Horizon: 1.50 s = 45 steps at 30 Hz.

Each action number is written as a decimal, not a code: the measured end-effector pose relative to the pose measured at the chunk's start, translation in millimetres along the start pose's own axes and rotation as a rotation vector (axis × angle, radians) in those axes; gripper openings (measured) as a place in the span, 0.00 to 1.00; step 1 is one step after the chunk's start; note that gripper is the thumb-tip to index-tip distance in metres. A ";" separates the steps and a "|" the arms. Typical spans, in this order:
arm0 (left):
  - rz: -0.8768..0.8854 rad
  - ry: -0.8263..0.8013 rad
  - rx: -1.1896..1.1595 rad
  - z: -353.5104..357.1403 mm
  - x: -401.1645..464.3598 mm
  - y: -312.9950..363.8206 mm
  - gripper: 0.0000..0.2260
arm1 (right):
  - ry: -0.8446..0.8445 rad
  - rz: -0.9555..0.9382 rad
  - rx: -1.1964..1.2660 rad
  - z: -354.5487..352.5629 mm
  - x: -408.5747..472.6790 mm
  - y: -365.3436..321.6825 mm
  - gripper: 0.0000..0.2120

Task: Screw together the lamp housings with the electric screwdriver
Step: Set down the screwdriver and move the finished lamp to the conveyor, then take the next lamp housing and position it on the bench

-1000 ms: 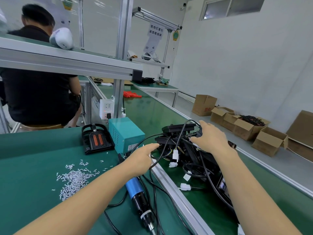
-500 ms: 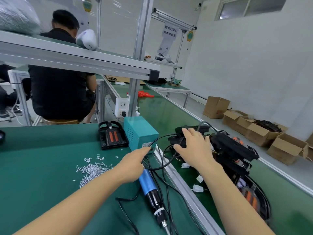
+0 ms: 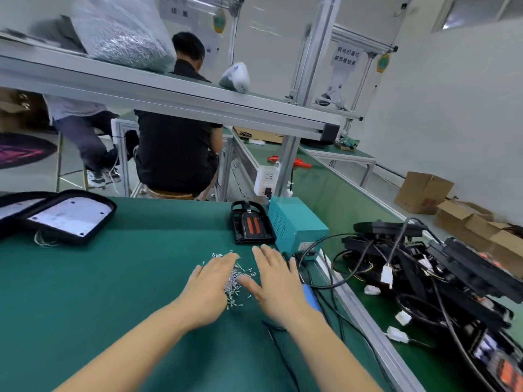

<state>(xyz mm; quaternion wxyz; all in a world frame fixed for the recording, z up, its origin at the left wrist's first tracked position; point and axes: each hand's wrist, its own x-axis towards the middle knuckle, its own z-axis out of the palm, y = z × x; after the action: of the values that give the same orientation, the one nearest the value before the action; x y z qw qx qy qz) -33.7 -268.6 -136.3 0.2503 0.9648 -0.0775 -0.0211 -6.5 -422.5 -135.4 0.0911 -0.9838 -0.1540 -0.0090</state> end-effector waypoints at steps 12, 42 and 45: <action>-0.193 0.092 0.172 -15.2 -51.7 -79.4 0.37 | -0.132 -0.169 0.058 60.3 20.2 -104.7 0.33; 0.107 0.406 0.766 -102.4 -11.0 -209.9 0.13 | -0.151 -0.130 0.460 71.6 50.7 -179.4 0.31; 0.233 0.414 0.718 -82.6 -27.6 -182.2 0.12 | -0.125 0.016 0.704 63.7 59.7 -180.7 0.30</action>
<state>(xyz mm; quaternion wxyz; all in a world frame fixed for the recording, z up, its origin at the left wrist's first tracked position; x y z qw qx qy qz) -29.0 -67.4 -152.7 -0.0903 0.9595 -0.1364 0.2295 -5.3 -223.8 -163.4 0.4151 -0.8919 -0.1451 0.1054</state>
